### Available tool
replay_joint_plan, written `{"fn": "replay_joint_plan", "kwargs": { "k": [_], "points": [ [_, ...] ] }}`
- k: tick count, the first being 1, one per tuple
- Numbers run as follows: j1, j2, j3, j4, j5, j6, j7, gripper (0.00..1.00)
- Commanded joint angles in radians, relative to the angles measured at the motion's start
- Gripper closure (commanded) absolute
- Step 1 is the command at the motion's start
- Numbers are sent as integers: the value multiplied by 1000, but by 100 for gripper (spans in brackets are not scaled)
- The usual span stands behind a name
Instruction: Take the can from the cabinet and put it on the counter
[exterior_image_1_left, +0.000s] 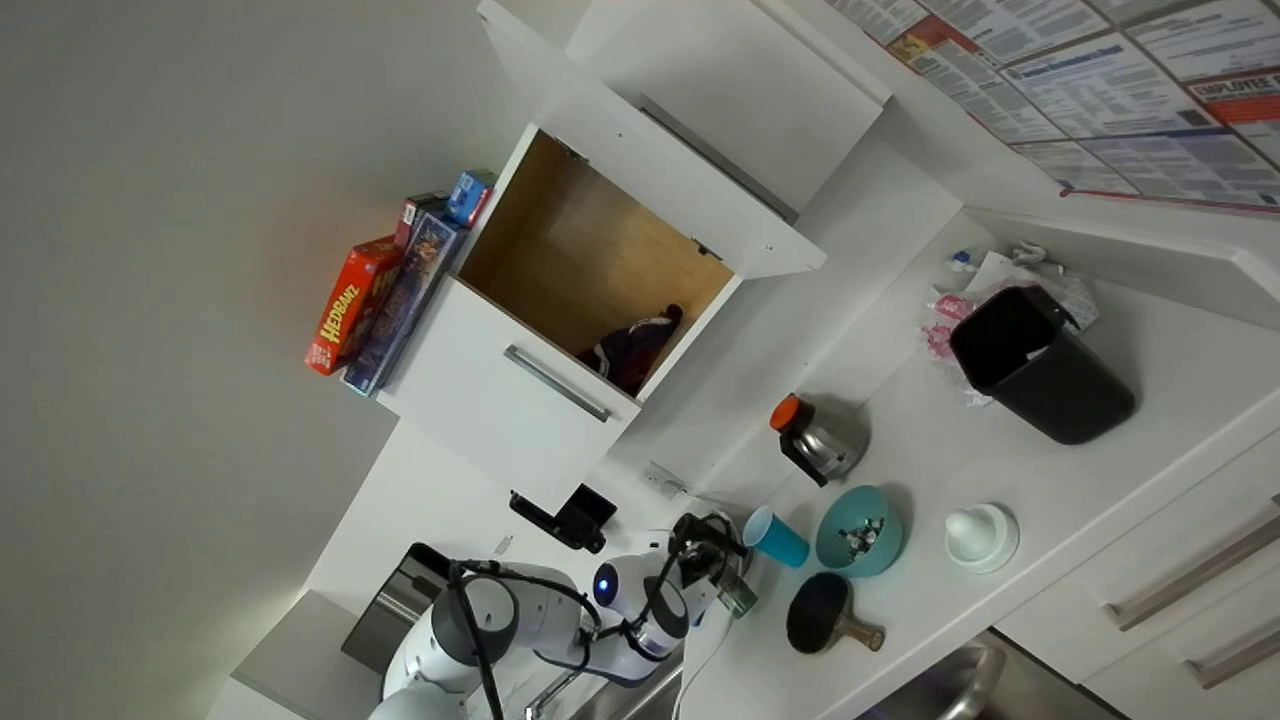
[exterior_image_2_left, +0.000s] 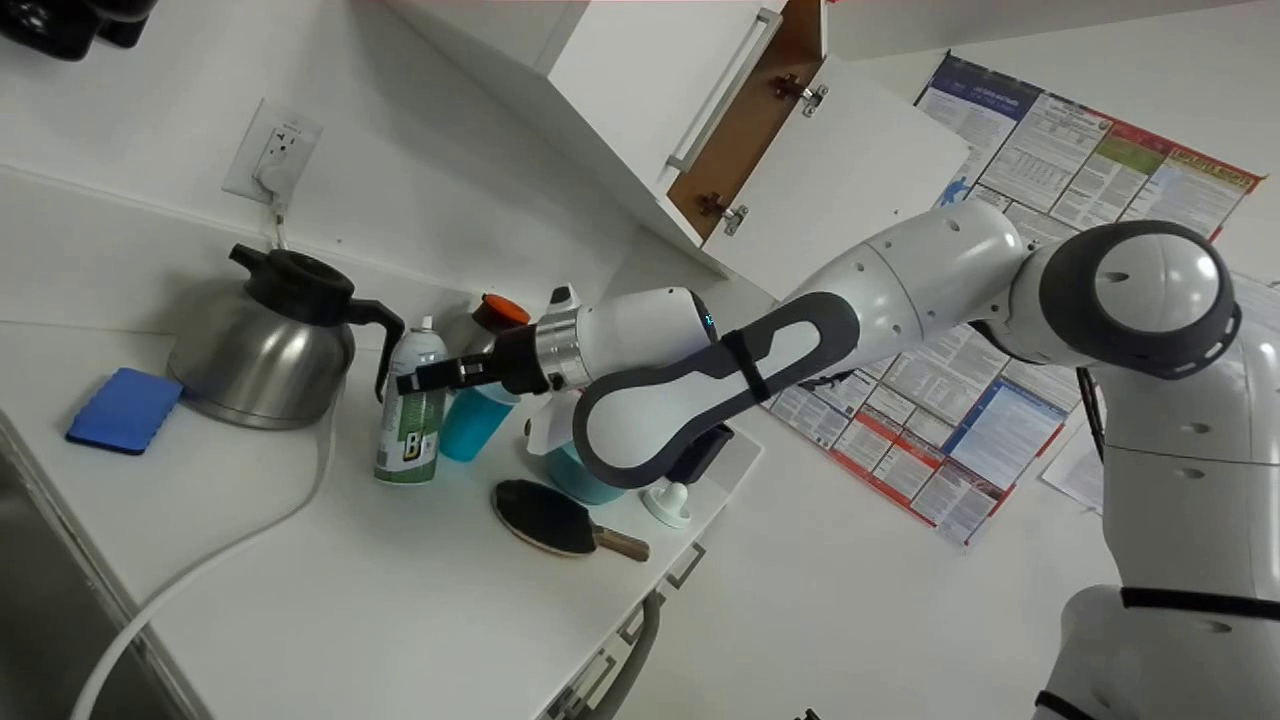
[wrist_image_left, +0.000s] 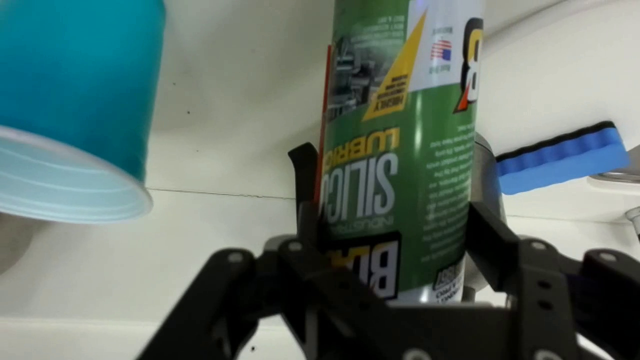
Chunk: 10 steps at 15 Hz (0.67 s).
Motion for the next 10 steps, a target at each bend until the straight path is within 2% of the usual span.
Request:
{"fn": "replay_joint_plan", "kwargs": {
  "k": [1,5,7,10],
  "points": [
    [99,33,-87,51,59,17,-18,52],
    [197,54,-174,88,107,9,-4,52],
    [271,49,-239,80,148,9,0,52],
    [448,33,-399,38,253,9,6,52]
  ]
}}
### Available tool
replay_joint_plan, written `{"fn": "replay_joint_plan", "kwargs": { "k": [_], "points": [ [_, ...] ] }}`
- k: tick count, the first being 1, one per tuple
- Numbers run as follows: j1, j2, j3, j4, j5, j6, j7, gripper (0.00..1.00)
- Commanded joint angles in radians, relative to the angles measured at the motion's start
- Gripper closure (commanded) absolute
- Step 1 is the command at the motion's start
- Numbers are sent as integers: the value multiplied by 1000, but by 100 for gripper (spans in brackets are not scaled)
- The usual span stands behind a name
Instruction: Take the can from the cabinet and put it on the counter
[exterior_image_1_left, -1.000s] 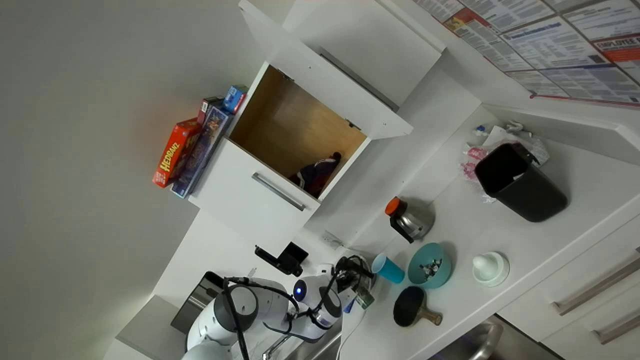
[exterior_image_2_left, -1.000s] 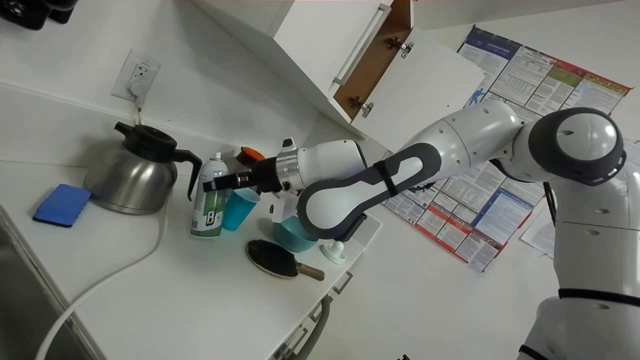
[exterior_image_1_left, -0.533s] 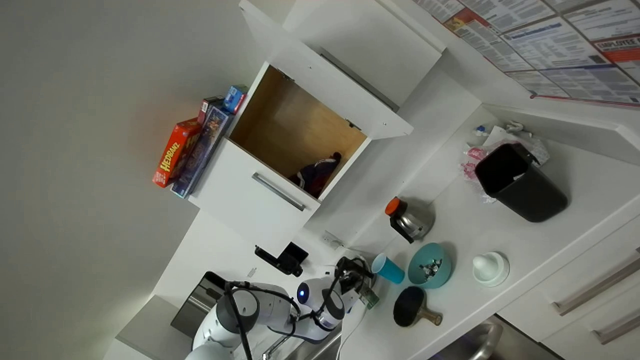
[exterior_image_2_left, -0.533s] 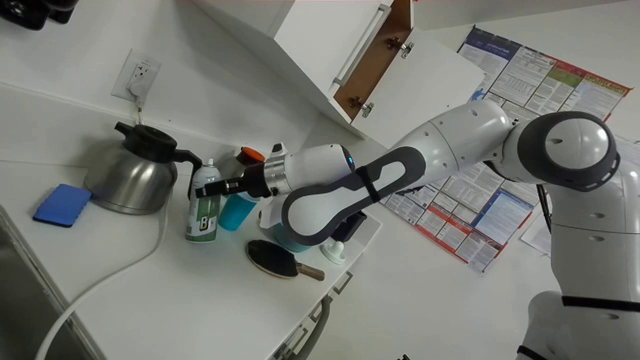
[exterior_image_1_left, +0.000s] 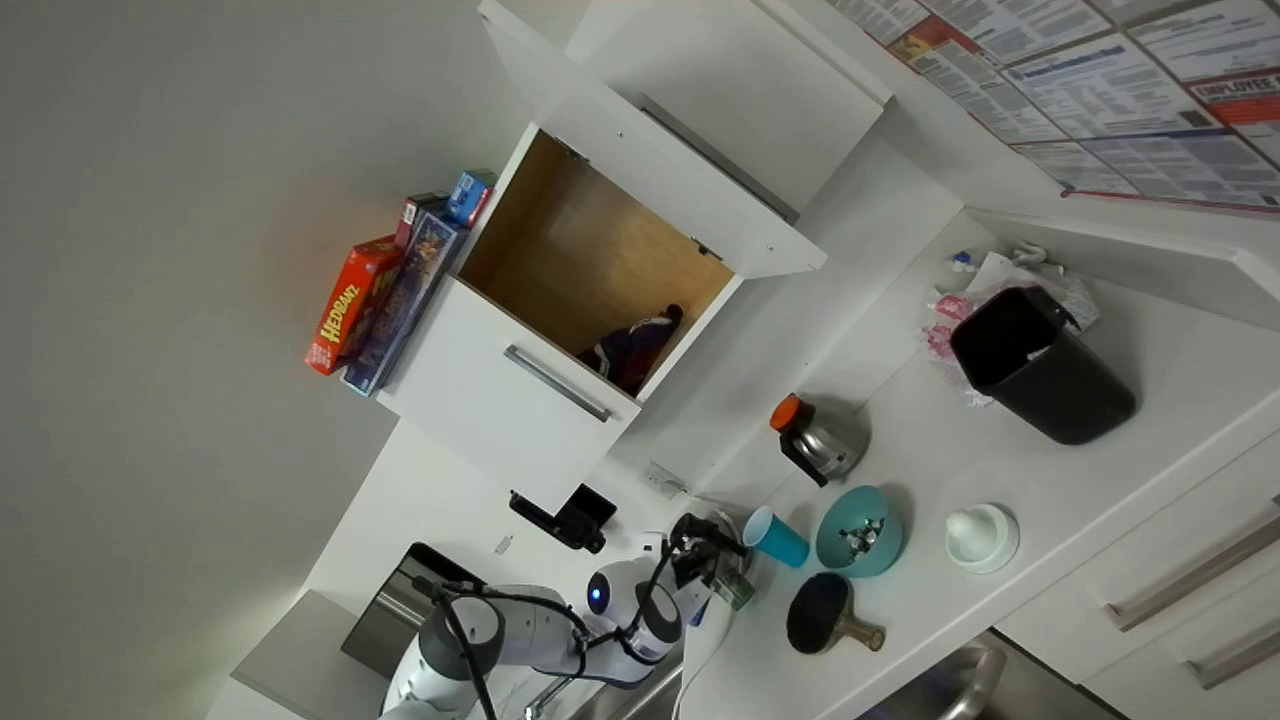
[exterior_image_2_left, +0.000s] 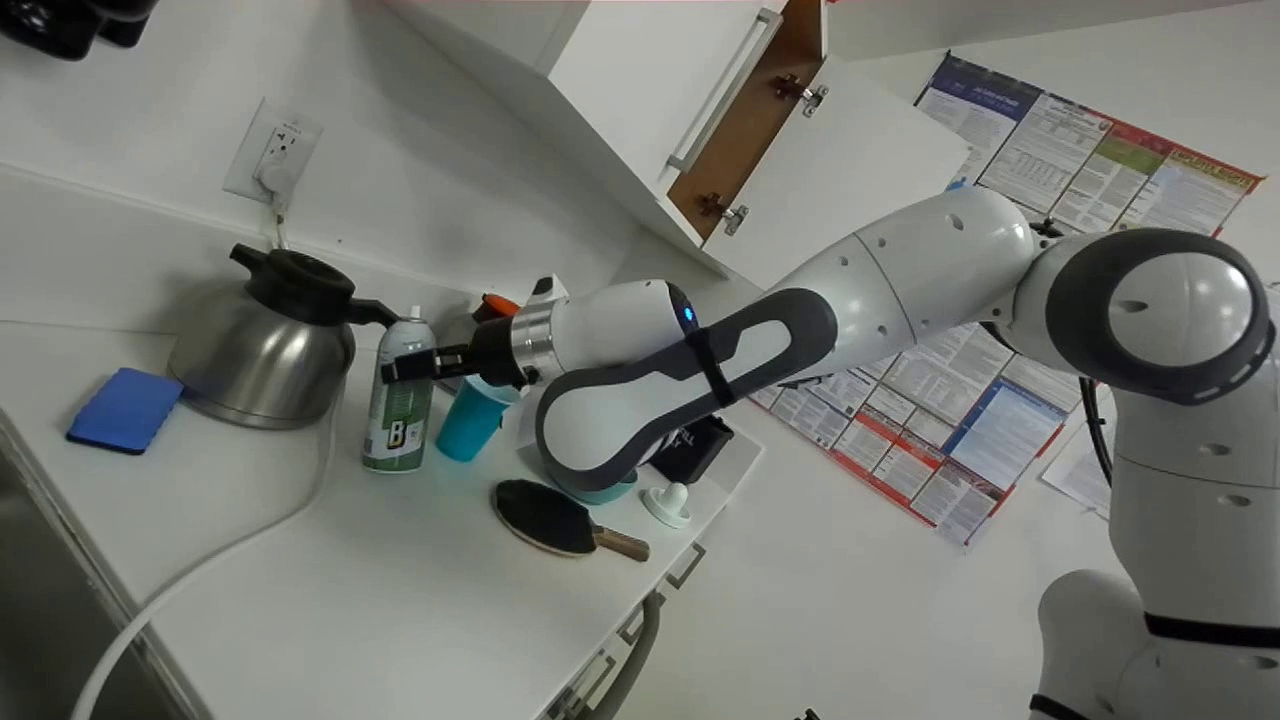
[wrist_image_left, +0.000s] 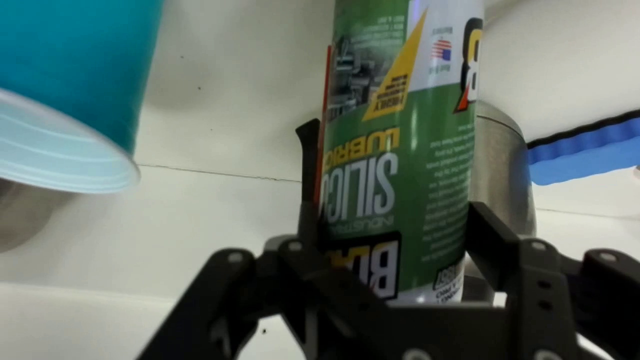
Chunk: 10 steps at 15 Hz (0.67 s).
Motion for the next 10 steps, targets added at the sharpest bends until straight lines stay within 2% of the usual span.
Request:
{"fn": "replay_joint_plan", "kwargs": {
  "k": [1,5,10],
  "points": [
    [219,-28,-193,-45,124,9,6,52],
    [516,-25,-426,-131,281,12,29,52],
    [903,95,-722,-256,580,22,107,52]
  ]
}}
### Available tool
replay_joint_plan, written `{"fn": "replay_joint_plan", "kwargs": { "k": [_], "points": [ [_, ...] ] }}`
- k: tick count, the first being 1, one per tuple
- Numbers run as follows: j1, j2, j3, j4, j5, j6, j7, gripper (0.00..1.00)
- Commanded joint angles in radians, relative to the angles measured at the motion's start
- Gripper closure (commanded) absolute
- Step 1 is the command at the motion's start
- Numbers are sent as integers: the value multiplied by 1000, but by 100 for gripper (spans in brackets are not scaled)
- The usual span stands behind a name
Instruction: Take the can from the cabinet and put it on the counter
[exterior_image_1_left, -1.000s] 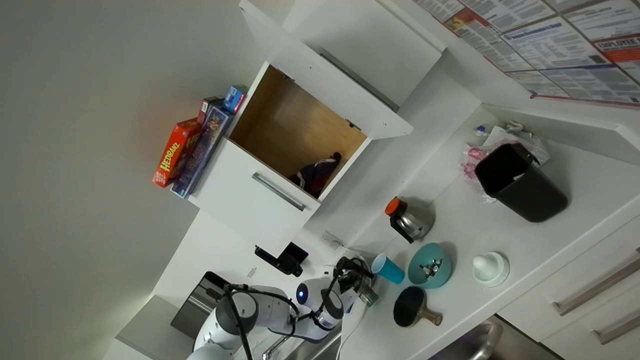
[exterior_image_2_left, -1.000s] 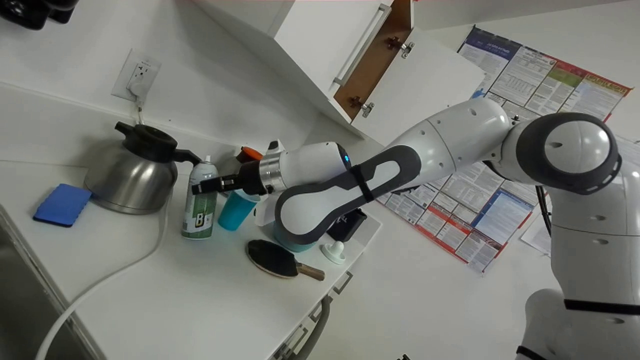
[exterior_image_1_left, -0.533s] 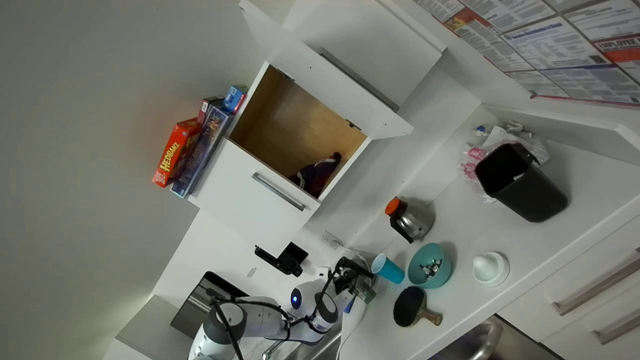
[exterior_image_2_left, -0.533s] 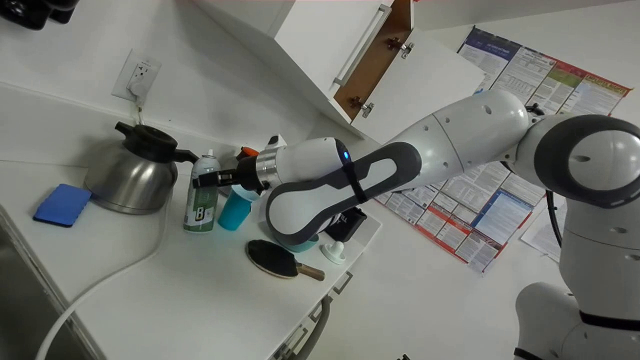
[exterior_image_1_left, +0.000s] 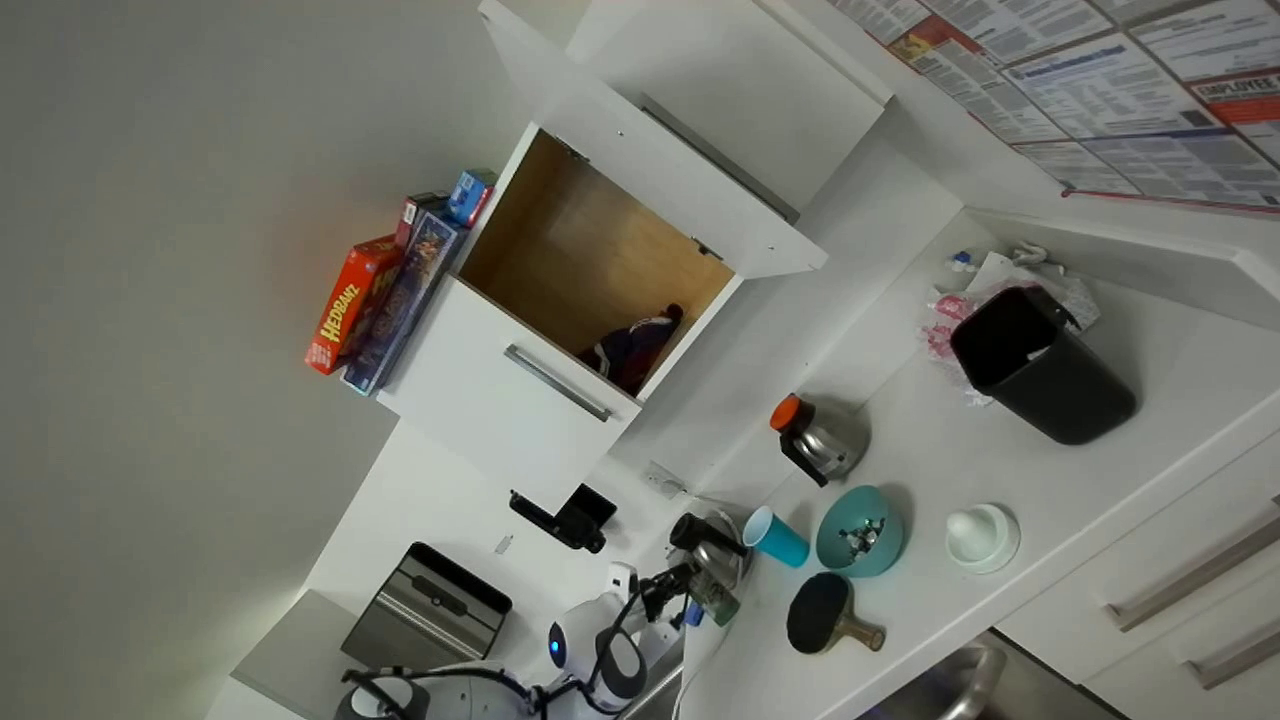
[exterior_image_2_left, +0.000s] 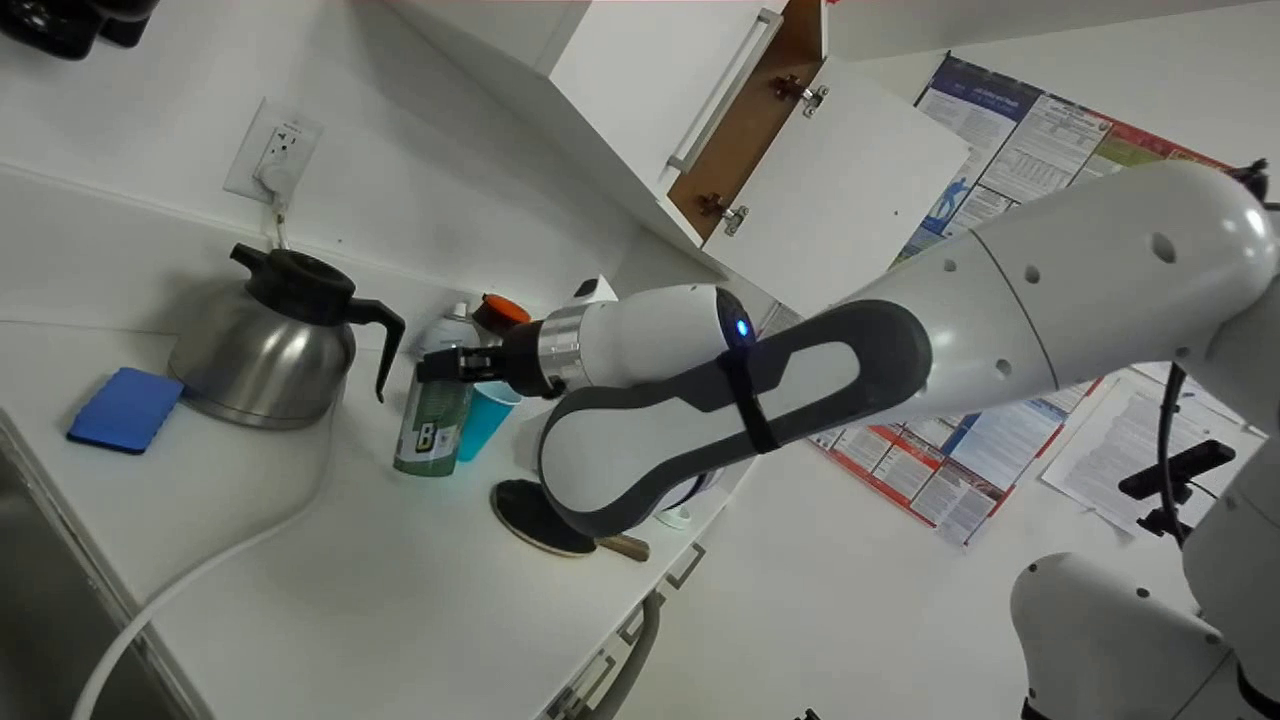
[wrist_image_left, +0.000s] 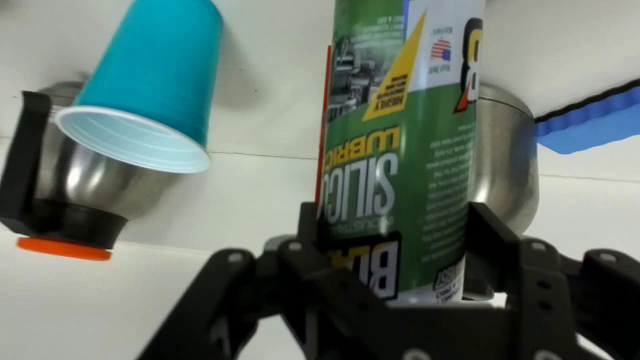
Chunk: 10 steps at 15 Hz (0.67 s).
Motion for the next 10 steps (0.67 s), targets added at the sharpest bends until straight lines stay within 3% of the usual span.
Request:
{"fn": "replay_joint_plan", "kwargs": {
  "k": [1,5,10],
  "points": [
    [238,98,-178,-90,180,23,88,52],
    [367,243,-229,-118,333,22,170,52],
    [436,487,-238,-87,500,17,262,52]
  ]
}}
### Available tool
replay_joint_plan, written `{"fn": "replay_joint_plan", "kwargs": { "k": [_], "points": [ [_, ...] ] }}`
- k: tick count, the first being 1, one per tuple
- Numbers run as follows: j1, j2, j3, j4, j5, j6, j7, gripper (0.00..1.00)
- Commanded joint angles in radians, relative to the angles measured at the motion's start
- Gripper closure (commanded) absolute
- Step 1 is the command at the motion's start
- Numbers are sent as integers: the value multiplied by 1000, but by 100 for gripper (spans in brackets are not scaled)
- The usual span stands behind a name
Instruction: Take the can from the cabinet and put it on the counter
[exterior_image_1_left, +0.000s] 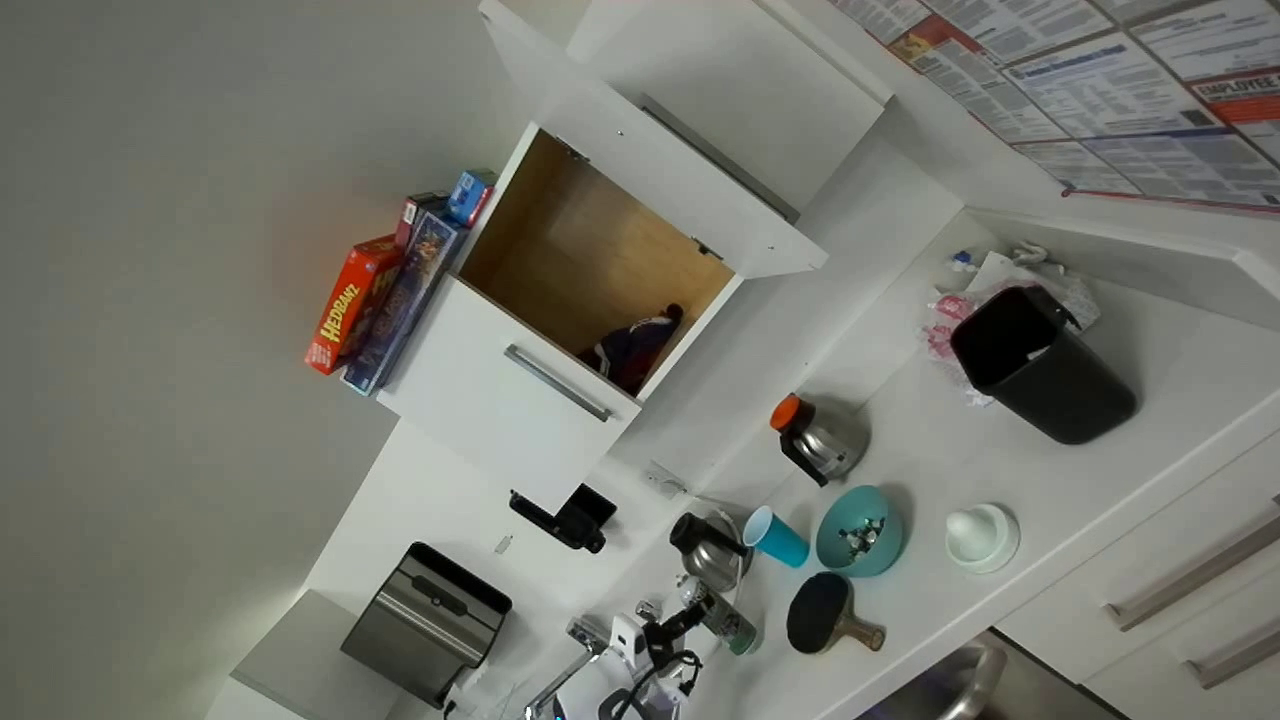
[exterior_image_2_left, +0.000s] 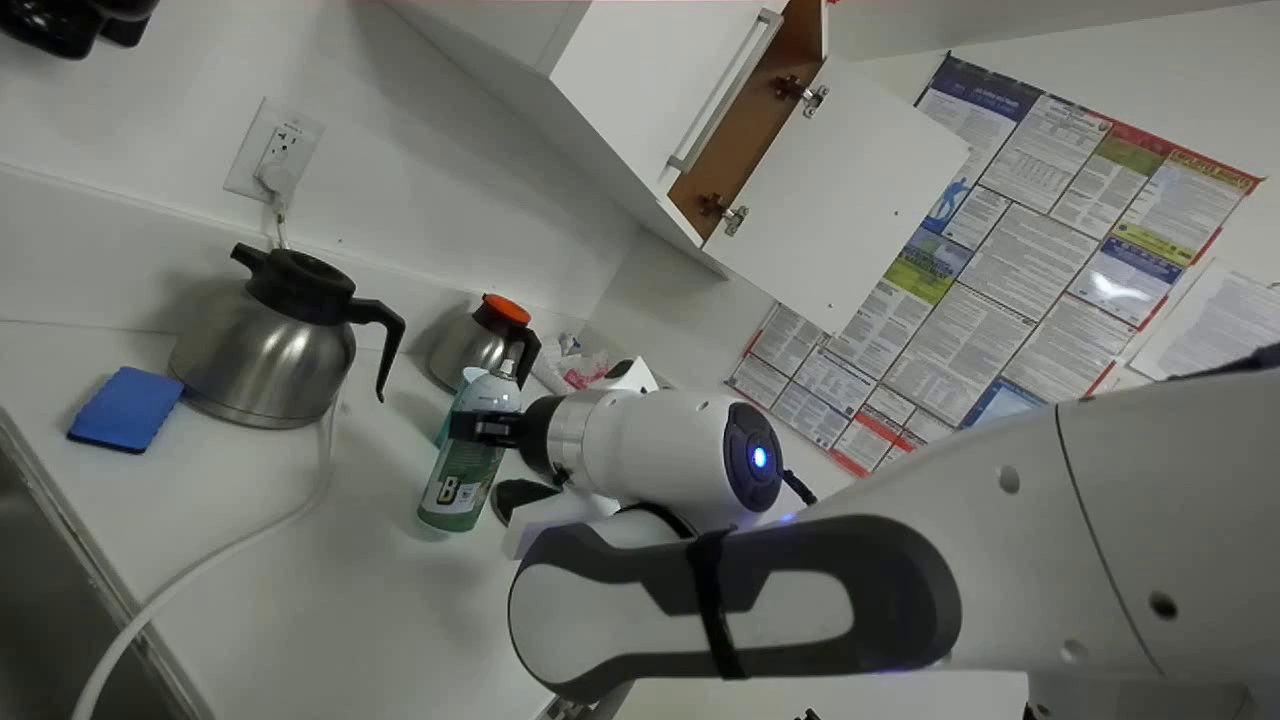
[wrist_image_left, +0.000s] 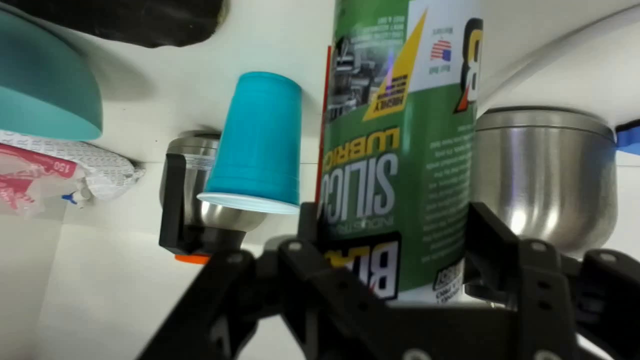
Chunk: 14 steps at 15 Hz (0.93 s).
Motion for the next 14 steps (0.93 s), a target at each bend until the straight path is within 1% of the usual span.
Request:
{"fn": "replay_joint_plan", "kwargs": {
  "k": [1,2,4,5,7,8,9,10,11,13,14],
  "points": [
    [53,196,-38,31,105,16,88,52],
    [61,238,-43,30,89,16,143,52],
    [63,307,-47,52,82,14,205,52],
    [72,347,-62,66,71,3,239,52],
    [76,397,-74,87,50,3,278,52],
    [80,413,-79,93,42,3,294,33],
    [88,424,-86,92,33,3,305,7],
    [103,430,-96,82,27,3,309,6],
    [117,433,-105,72,23,3,310,0],
    [156,421,-131,39,5,3,308,0],
    [180,387,-142,14,-20,3,300,0]
  ]
}}
